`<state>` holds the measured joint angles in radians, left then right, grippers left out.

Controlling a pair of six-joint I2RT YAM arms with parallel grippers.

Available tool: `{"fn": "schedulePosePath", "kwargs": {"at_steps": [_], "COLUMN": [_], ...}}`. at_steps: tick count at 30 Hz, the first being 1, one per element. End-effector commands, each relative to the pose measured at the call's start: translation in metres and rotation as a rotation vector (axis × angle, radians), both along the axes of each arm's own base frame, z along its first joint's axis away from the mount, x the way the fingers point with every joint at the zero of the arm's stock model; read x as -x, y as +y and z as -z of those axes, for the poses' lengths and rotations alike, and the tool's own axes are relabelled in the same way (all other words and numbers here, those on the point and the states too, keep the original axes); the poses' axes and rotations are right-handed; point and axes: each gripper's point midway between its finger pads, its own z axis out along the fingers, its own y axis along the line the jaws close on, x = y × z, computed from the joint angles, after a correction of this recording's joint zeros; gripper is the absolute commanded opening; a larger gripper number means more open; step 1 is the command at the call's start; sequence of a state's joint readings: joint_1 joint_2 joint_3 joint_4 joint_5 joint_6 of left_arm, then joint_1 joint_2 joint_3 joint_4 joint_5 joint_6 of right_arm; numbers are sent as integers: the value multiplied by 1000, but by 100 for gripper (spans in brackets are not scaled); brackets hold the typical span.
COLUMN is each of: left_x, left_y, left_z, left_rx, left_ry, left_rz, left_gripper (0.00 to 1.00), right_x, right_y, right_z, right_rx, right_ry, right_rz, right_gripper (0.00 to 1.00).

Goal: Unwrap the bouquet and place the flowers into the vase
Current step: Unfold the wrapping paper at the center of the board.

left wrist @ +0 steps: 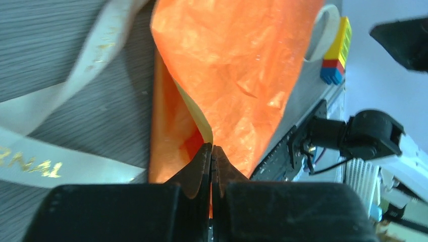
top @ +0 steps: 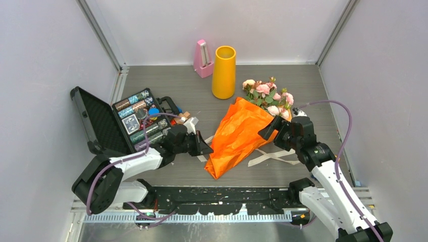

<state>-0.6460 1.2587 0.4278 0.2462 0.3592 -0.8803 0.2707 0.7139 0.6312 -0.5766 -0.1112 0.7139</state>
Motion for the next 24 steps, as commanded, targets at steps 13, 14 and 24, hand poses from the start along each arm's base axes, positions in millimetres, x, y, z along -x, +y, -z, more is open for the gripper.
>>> {"fn": "schedulePosePath", "kwargs": {"at_steps": [13, 14, 24], "left_x": [75, 83, 134], "left_y": [-85, -91, -121], "left_z": [-79, -80, -51], "left_rx": [59, 57, 0], "left_ry": [-473, -485, -474], "left_rz": [540, 570, 769], "left_gripper": [0, 0, 0], "right_x": [-10, -10, 1], "right_y": [11, 11, 13], "right_z": [-73, -80, -139], "right_rx": [-97, -99, -139], "right_ry": [-140, -150, -242], "right_rz": [-16, -16, -43], "right_gripper": [88, 88, 88]}}
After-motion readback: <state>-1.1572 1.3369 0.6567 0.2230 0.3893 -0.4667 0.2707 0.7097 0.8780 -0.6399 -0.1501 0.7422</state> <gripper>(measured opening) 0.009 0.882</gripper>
